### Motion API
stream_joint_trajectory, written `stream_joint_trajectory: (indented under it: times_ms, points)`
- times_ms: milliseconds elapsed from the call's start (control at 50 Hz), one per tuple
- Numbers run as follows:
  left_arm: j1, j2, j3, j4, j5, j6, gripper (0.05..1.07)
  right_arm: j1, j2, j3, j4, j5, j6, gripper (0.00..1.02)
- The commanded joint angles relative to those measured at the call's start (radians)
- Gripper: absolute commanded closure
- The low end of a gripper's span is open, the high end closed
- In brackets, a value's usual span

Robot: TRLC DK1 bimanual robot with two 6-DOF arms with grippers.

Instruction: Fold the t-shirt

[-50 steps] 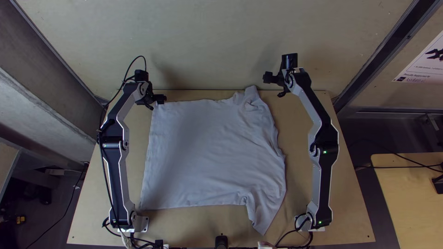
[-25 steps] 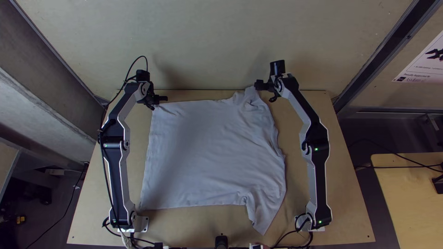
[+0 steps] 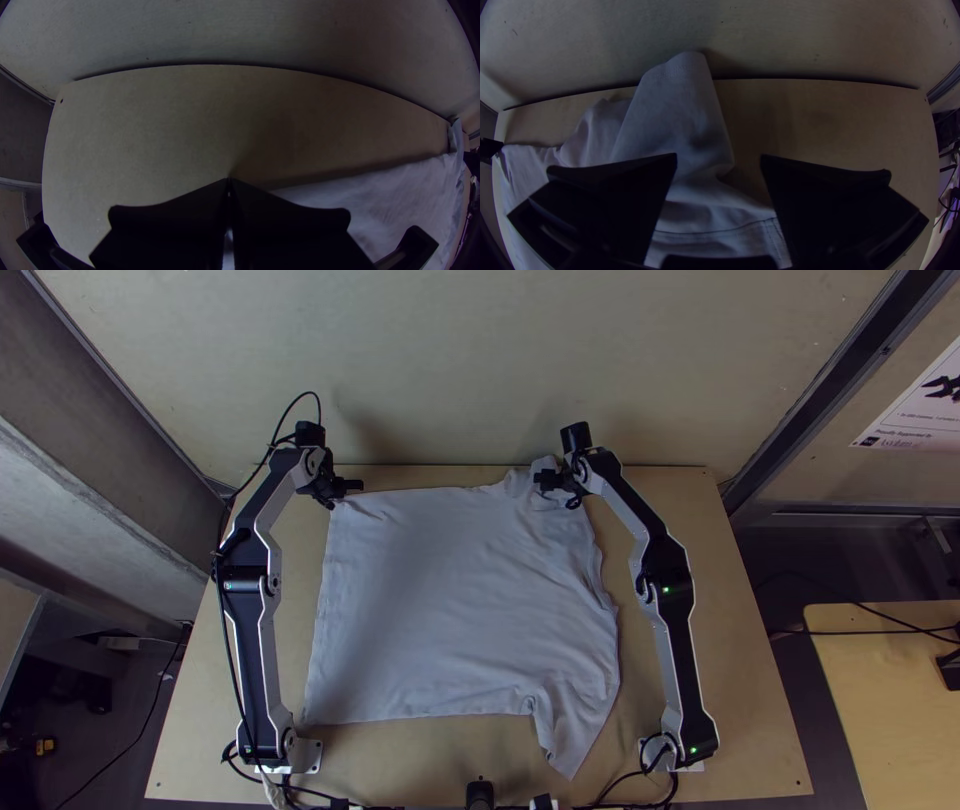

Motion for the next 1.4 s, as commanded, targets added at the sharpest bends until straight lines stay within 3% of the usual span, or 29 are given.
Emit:
stream_joint_trajectory:
  times_ms: [0, 120, 600, 900, 1380]
  points:
    - [-0.002, -0.038, -0.011, -0.026, -0.006, -0.011, 1.04, 0.001, 0.043, 0.035, -0.007, -0.004, 0.028, 0.69]
    - [0.000, -0.041, -0.008, -0.026, -0.006, -0.007, 1.04, -0.007, 0.046, 0.041, 0.008, -0.004, 0.028, 1.00]
    - [0.019, -0.096, -0.002, -0.025, 0.010, -0.031, 1.04, -0.062, -0.041, 0.041, 0.028, -0.004, 0.043, 1.00]
    - [0.033, -0.078, 0.033, 0.001, 0.066, -0.117, 1.04, -0.082, -0.055, 0.046, 0.102, -0.004, 0.045, 1.00]
    - [0.053, -0.073, 0.049, -0.016, 0.101, -0.158, 1.04, -0.120, -0.098, 0.030, 0.065, -0.004, 0.042, 1.00]
